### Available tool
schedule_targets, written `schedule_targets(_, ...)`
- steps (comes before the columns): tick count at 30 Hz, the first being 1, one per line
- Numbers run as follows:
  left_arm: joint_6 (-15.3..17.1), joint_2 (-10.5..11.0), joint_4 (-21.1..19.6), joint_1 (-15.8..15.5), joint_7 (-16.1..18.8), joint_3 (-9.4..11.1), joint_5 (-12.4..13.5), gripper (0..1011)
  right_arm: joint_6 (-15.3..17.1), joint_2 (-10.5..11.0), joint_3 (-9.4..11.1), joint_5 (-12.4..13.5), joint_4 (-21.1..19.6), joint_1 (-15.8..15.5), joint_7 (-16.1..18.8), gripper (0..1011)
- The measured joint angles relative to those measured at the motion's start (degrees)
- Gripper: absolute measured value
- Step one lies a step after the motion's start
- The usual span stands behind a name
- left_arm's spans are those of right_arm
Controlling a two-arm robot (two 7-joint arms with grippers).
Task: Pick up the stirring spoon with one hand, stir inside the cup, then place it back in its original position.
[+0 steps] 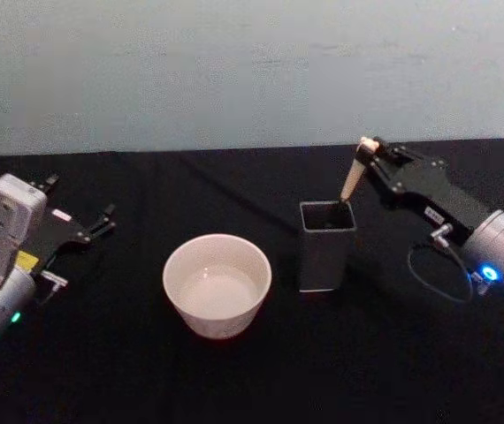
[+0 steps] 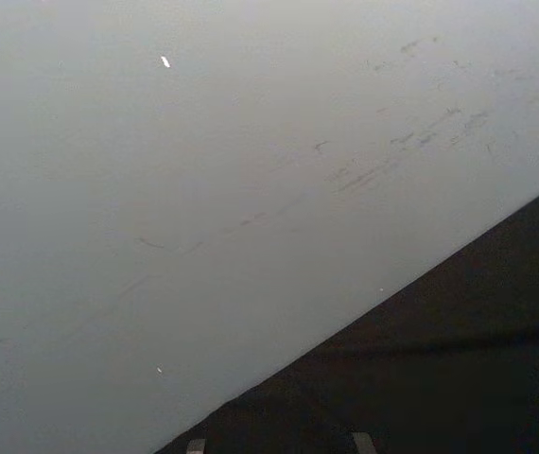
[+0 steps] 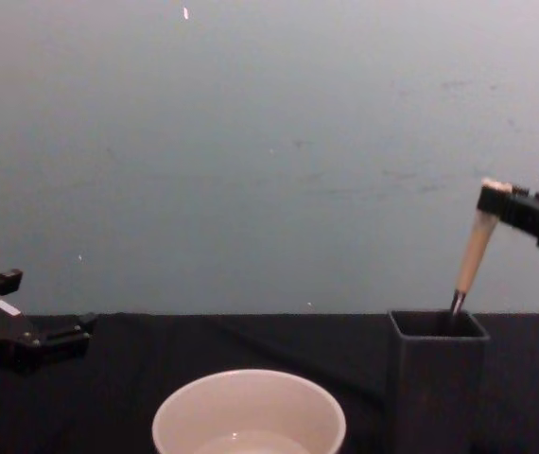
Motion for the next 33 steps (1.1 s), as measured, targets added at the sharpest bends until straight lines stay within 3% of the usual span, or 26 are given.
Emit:
schedule_targets(10, 0.00, 0.00, 0.00, 0.00, 0.00, 0.00, 0.00, 1001, -1.38, 0.13, 0.88, 1.81, -2.50, 1.19, 0.54, 211)
schedule_targets(19, 0.00, 0.00, 0.00, 0.00, 0.00, 0.00, 0.00, 1001, -2.52, -0.55, 0.34, 2.53, -3.51, 2.72, 0.79, 211)
schedule_targets(33, 0.00, 0.00, 0.00, 0.00, 0.00, 0.00, 0.00, 1001, -2.64, -2.00, -5.54, 0.35, -1.30, 5.93, 3.00, 211)
